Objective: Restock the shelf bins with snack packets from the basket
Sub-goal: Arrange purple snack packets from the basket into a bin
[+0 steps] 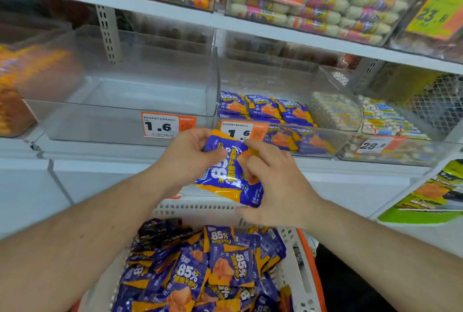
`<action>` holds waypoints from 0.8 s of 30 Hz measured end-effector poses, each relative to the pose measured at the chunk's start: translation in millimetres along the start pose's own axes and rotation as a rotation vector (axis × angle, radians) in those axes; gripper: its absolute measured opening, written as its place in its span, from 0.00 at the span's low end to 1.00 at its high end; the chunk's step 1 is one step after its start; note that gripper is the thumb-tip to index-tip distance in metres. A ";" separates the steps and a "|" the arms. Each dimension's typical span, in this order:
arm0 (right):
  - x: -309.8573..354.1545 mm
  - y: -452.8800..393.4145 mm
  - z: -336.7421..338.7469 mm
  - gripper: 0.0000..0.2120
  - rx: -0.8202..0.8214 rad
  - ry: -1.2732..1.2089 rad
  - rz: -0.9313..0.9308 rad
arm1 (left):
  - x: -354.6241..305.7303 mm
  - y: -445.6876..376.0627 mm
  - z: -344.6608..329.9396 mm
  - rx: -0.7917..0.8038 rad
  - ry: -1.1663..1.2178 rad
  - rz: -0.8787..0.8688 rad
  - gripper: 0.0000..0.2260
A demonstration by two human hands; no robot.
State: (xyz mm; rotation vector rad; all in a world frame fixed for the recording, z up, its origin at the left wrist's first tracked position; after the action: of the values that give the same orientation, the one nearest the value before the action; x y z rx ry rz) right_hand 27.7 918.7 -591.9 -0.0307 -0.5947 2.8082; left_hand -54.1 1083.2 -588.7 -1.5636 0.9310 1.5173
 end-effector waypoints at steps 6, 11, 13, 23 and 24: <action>-18.1 -17.0 19.6 0.22 -0.215 -0.094 -0.195 | -51.2 -37.9 -12.7 -0.064 -0.090 -0.186 0.05; -51.5 -40.0 37.9 0.21 -0.235 -0.080 -0.451 | -66.8 -93.7 21.4 -0.339 -0.380 -0.332 0.03; -69.8 -61.5 42.2 0.22 -0.131 -0.082 -0.586 | -53.7 -111.4 26.5 -0.261 -0.539 -0.199 0.12; -131.1 -199.7 -26.9 0.16 0.257 -0.166 -0.915 | -16.1 -132.3 24.2 0.174 -0.518 0.132 0.55; -132.9 -210.4 -34.8 0.16 0.263 -0.154 -0.915 | -15.9 -133.2 24.7 0.191 -0.486 0.140 0.56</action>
State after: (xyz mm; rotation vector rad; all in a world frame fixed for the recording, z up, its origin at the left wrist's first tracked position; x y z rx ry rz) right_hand 212.6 1082.1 -544.1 0.4054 -0.1761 1.9705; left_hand 53.1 1165.4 -569.3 -0.9475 0.8793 1.7427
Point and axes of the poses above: each hand's wrist, its own y-axis away from the middle knuckle, its own z-axis out of the back of the hand, x = y × z, the point moved 3 cm from there along -y, towards the middle knuckle, and after that the axes turned 5 degrees about y, right-handed, at the moved point
